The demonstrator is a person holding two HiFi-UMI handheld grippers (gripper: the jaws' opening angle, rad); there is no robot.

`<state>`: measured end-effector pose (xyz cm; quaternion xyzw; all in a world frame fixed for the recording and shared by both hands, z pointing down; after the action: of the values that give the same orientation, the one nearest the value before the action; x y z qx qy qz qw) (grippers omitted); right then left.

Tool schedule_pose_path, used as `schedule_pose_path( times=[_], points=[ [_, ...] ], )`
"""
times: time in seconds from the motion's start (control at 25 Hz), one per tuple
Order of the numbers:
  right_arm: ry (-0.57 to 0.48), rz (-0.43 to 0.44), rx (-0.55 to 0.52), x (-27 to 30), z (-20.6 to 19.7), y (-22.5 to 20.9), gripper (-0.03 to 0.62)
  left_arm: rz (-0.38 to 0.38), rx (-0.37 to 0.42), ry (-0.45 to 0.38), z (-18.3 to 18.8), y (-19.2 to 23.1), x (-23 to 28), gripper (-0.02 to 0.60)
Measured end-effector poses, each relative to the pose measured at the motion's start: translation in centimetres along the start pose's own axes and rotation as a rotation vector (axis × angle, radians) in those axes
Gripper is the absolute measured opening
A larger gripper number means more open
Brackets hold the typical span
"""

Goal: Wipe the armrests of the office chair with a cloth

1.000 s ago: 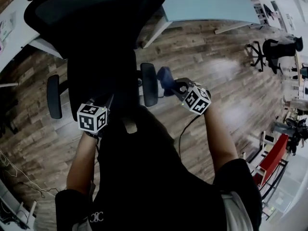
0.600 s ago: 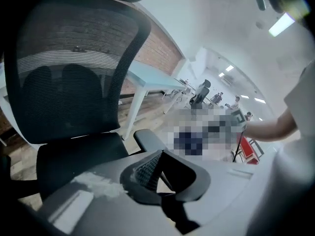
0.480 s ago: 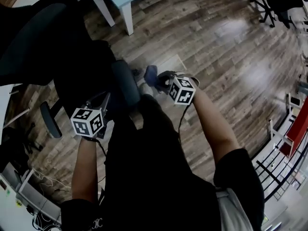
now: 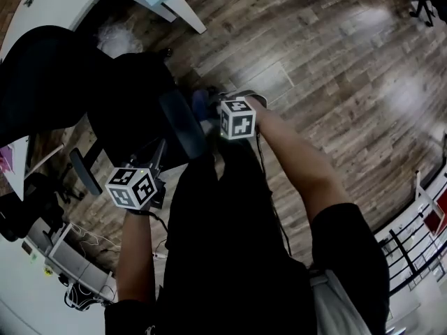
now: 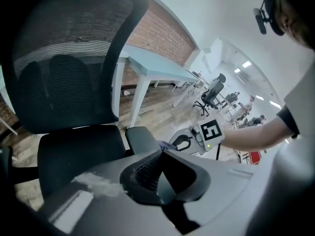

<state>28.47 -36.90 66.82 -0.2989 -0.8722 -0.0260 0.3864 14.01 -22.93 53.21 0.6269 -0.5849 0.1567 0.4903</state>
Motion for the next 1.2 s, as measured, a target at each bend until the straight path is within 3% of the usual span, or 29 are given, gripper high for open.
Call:
schedule_pose_path(
  times=[0.36,0.68,0.84,1.08,1.2],
  points=[
    [-0.037,0.047,0.055,5.5,0.9,-4.1,0.066,0.069,-0.103,0.014,-1.1,1.8,-0.1,0.006],
    [0.008,0.027,0.249,9.8,-1.9,-10.1,0.065,0.109,-0.198,0.031,-3.1,3.2,-0.6,0.006],
    [0.064,0.042,0.288,12.8,-3.9,-10.8,0.066,0.13,-0.21,0.034,-3.6,4.6,-0.5,0.006],
    [0.047,-0.013,0.43,15.0,-7.0,-11.0,0.066,0.117,-0.237,0.069,-6.1,5.7,0.5,0.006],
    [0.007,0.024,0.478,15.4,-7.3,-9.5,0.066,0.097,-0.231,0.078,-6.4,5.8,1.4,0.006]
  ],
)
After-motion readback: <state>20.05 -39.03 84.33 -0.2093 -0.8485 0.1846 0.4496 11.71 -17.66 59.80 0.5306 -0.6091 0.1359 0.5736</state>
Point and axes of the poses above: the fingertips, and each gripper's own axes: x forward along the fingers, y to its left, z out of its top, the point moved 9 cm from there along -x, backward along the fingers, and after that the axes turned 3 degrees about -y, right-handed, at the moved point
